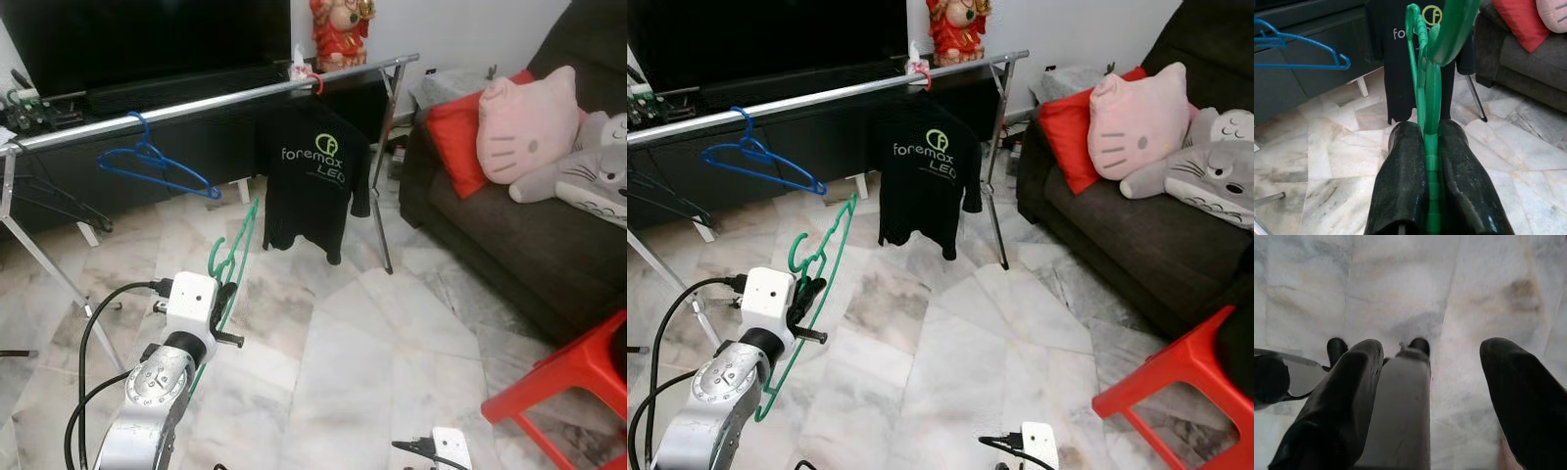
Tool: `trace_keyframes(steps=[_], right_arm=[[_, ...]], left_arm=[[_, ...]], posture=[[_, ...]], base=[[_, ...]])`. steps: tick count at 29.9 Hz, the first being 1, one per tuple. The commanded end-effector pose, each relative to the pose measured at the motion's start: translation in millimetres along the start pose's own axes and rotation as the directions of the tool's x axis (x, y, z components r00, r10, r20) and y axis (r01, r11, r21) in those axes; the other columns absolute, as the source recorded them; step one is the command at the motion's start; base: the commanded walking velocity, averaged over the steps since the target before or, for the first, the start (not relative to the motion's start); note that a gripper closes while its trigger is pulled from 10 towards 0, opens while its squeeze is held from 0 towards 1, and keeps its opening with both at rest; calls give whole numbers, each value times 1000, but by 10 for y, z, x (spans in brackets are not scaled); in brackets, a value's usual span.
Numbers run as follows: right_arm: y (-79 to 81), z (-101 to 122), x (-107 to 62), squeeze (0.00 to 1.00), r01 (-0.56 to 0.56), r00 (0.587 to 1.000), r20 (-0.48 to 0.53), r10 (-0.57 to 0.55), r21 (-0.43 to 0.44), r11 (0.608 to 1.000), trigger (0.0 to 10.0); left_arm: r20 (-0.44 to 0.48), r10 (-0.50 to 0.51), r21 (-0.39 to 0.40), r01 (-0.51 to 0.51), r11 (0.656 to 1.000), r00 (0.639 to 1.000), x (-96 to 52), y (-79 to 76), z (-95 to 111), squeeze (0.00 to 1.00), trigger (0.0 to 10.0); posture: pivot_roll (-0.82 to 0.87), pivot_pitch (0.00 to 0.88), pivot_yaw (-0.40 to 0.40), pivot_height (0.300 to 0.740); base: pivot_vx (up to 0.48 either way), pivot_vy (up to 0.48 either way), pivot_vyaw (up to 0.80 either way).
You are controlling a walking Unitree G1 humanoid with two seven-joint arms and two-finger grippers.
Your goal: Hang hanger
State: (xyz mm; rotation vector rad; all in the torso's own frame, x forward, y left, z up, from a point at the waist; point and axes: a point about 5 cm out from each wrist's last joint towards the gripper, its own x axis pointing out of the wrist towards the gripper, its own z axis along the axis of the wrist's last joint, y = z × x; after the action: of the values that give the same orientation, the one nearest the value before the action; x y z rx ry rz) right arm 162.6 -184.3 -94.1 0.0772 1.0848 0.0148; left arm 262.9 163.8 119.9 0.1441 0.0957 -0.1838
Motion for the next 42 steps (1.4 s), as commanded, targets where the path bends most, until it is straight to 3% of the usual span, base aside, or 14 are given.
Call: trace_keyframes(steps=[1, 3, 5, 11, 18, 26, 42], right_arm=[[-6, 34, 3, 0, 10, 1000, 13, -10, 15, 1000, 10000], [-40, 62, 0, 0, 30, 999, 27, -31, 60, 998, 10000], [-50, 58, -3, 0, 26, 999, 26, -27, 26, 999, 10000], [-155, 28, -22, 0, 78, 997, 13, -79, 59, 995, 10000], [-222, -18, -38, 0, 103, 995, -7, -103, 110, 989, 10000], [-154, -93, -33, 0, 89, 996, -13, -88, 94, 992, 10000], [-146, -113, -35, 0, 77, 997, -4, -77, 108, 991, 10000]], left_arm=[[17, -9, 18, 9, 1000, 1000, -13, -28, 57, 0, 10000], [10, -13, 27, 13, 1000, 1000, -27, -36, 47, 0, 10000], [8, -20, 26, 20, 999, 1000, -32, -40, 42, 0, 10000], [0, -27, 34, 27, 999, 1000, -36, -37, 35, 0, 10000], [-59, -102, 63, 105, 992, 993, -202, -54, -87, 0, 10000], [-44, -122, 49, 124, 991, 992, -145, -125, -31, 0, 10000], [-45, -124, 41, 126, 991, 991, -136, -134, 3, 0, 10000]], posture=[[43, 0, -40, 716], [45, 0, -41, 716], [42, 0, -39, 716], [40, 0, -35, 716], [48, 0, -31, 716], [43, 0, -33, 716], [45, 0, -33, 716]], base=[[326, 0, 0], [330, 0, 0], [332, 0, 0], [341, 0, 0], [341, 0, -649], [341, 0, -603], [353, 0, 0]])
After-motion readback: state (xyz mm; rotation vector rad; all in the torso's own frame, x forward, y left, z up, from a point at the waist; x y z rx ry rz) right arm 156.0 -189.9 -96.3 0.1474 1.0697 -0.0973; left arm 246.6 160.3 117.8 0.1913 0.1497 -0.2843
